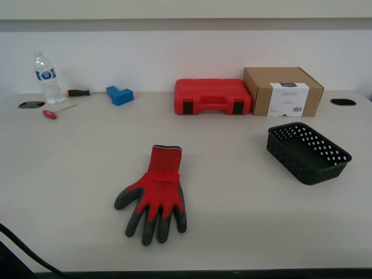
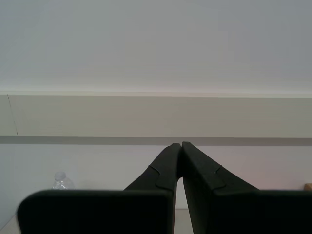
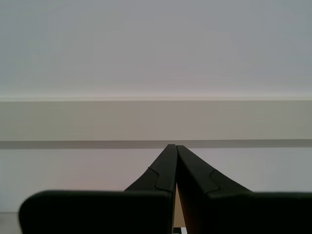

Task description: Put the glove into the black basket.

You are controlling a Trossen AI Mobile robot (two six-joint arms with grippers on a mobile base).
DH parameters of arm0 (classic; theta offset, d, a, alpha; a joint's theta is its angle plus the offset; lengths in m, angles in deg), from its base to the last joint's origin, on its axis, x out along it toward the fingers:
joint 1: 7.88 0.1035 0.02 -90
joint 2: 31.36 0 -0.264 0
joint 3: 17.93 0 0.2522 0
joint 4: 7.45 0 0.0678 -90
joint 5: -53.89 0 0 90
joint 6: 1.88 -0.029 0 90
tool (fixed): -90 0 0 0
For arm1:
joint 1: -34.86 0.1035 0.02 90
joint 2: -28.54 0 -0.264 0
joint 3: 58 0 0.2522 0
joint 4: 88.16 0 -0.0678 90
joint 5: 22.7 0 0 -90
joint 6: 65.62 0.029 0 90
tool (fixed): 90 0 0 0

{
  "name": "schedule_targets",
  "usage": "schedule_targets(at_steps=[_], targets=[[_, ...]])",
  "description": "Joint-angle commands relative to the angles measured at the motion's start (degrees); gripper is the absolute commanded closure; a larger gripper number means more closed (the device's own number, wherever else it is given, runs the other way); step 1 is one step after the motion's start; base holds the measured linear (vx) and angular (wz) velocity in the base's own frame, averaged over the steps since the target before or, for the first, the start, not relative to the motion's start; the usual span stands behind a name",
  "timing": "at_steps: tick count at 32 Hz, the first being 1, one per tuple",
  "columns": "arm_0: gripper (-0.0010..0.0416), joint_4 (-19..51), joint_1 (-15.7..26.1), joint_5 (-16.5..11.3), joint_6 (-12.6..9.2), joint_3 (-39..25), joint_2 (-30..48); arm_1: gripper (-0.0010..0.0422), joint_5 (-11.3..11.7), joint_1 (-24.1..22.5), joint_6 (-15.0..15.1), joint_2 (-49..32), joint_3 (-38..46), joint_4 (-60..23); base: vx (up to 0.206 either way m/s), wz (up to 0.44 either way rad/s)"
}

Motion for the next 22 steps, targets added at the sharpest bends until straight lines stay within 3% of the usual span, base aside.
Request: schedule_targets(at_steps=[1, 22], targets=[[0.0405, -0.2, 0.0, 0.0, -0.1, 0.0, 0.0, 0.0412, 0.0, 0.0, 0.0, 0.0, 0.0, 0.2, 0.0, 0.0], [0.0405, -0.2, 0.0, 0.0, -0.1, 0.0, 0.0, 0.0412, 0.0, 0.0, 0.0, 0.0, 0.0, 0.2, 0.0, 0.0]])
